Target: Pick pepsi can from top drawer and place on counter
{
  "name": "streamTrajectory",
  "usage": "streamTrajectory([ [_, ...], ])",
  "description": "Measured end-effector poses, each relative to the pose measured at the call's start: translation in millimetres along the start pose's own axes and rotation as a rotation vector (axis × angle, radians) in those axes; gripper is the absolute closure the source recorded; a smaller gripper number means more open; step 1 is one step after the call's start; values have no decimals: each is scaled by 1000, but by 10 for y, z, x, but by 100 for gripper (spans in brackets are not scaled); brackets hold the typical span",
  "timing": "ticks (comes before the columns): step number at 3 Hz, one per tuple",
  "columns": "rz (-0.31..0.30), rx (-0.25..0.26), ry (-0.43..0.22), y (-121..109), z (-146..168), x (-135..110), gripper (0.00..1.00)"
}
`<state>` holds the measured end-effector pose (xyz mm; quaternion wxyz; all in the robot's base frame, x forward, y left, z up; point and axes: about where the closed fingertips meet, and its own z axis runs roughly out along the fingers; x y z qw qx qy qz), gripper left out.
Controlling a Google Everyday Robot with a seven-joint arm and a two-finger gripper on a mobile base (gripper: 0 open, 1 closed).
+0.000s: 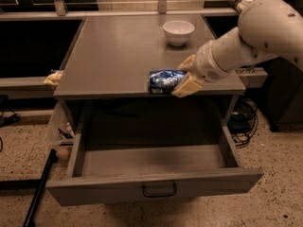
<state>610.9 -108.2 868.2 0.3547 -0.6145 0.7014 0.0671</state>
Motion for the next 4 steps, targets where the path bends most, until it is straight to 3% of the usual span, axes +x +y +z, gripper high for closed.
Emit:
streamTrajectory([
  [2,1,-7,-81,-506,520,-132,100],
  [3,7,-25,-107,-628,686,-124,84],
  [4,7,-25,-107,-628,686,-124,60],
])
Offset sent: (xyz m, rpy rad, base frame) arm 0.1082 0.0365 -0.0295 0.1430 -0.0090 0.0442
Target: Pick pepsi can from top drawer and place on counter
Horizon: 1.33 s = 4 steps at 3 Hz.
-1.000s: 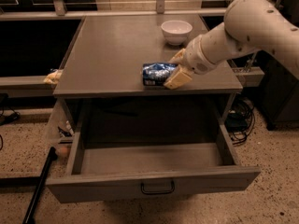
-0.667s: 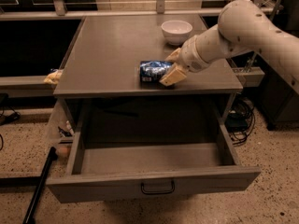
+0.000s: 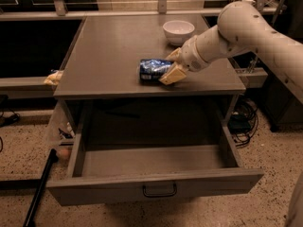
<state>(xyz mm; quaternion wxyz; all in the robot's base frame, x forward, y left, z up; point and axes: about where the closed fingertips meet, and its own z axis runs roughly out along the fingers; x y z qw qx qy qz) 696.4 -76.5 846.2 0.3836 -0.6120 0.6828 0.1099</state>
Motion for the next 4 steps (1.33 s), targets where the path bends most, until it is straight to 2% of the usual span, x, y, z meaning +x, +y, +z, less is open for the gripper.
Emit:
streamTrajectory([
  [2,59,-10,38,79,-86,-82,14],
  [3,69,-9,46,28,-105,-161,0],
  [4,69,-9,46,28,-105,-161,0],
])
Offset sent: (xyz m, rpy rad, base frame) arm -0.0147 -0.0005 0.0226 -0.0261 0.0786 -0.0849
